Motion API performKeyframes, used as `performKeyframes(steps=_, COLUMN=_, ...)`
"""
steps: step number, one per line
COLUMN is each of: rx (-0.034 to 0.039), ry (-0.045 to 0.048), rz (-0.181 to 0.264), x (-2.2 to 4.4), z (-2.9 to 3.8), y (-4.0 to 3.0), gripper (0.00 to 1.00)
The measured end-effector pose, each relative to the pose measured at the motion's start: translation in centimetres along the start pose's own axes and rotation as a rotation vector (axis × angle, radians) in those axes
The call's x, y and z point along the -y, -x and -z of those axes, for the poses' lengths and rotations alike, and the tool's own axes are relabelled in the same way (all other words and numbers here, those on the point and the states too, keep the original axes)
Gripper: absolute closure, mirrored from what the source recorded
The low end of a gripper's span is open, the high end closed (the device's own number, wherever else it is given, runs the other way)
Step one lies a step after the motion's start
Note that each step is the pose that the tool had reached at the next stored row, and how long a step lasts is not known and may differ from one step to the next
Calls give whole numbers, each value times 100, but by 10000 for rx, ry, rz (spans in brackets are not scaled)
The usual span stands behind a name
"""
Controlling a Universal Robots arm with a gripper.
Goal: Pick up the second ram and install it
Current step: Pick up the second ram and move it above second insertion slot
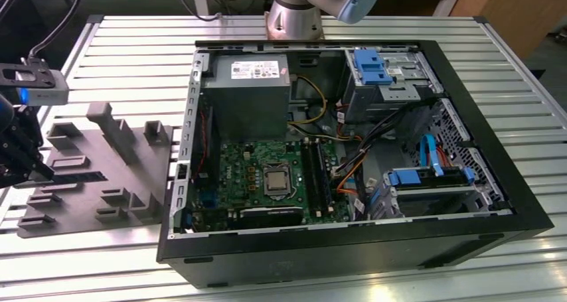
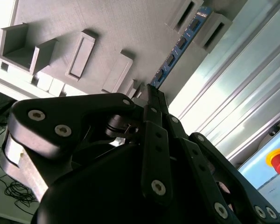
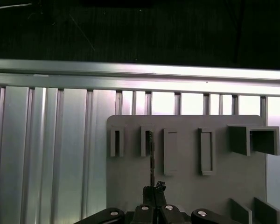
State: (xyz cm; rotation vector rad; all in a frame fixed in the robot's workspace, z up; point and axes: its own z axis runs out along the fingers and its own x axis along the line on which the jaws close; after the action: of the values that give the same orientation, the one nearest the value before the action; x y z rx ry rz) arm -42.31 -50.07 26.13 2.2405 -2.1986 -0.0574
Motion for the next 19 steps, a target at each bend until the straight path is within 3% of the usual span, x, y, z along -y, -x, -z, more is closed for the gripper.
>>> performKeyframes(steps=19, rx=0, ry=0, rz=0, x=-2, z=80, y=3, gripper=89)
